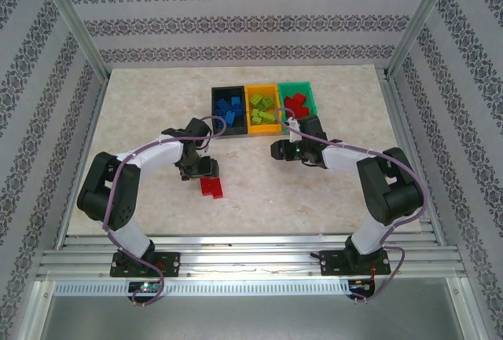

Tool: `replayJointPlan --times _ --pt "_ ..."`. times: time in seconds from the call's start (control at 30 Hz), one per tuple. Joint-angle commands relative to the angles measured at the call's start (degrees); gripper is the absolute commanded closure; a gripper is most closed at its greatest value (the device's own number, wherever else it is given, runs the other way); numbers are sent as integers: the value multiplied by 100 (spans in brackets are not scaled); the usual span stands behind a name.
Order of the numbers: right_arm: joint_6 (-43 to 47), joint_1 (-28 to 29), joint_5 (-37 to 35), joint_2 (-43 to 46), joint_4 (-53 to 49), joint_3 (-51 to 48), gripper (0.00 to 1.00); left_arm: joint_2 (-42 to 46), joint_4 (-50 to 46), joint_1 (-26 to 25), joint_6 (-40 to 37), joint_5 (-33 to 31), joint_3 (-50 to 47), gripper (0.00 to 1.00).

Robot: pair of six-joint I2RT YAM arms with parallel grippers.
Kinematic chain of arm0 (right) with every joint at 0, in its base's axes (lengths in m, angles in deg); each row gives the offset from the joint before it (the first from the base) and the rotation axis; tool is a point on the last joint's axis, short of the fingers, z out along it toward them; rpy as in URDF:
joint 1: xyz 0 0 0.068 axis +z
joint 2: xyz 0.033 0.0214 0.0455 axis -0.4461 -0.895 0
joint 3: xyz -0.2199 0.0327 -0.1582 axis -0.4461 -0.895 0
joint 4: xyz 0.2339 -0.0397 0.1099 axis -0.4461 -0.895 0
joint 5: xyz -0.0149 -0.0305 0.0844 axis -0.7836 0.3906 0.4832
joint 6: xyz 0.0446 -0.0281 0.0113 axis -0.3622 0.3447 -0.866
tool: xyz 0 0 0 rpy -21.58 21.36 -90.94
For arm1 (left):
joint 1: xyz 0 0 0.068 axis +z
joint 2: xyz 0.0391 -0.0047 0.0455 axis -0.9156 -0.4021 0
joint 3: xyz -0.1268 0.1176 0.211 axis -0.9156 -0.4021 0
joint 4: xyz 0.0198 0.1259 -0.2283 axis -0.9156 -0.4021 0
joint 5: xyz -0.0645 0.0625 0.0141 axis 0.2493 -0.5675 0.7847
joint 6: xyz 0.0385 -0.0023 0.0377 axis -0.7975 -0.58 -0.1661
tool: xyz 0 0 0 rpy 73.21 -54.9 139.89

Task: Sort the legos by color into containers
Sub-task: Pick up the lego from the middle-left of the table.

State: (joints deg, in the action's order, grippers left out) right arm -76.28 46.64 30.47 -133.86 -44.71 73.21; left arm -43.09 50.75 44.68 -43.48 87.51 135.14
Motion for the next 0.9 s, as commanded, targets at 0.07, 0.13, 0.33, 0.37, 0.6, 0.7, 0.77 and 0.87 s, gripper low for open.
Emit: replayJointPlan --times 0.07,0.13,0.33,0.37,0.6,0.7,0.77,0.87 --pt "-24 54 118 -2 122 98 52 -126 200 95 560 -146 70 36" --pt "-15 53 109 9 103 104 52 -140 192 94 619 -222 102 37" --pt "-15 35 126 4 88 108 52 -96 197 93 706 -269 13 41" --pt "-15 34 144 -4 96 104 52 -87 205 93 707 -263 -25 42" --pt "-24 25 162 -26 97 110 52 -57 293 74 742 -138 -208 46" --pt "-28 27 157 -25 96 112 52 -61 310 64 741 -85 -261 50" --pt "-33 24 168 -17 99 117 52 -61 321 67 731 -85 -288 52" --pt "-37 20 166 -16 106 109 52 -48 343 69 692 -26 -254 63"
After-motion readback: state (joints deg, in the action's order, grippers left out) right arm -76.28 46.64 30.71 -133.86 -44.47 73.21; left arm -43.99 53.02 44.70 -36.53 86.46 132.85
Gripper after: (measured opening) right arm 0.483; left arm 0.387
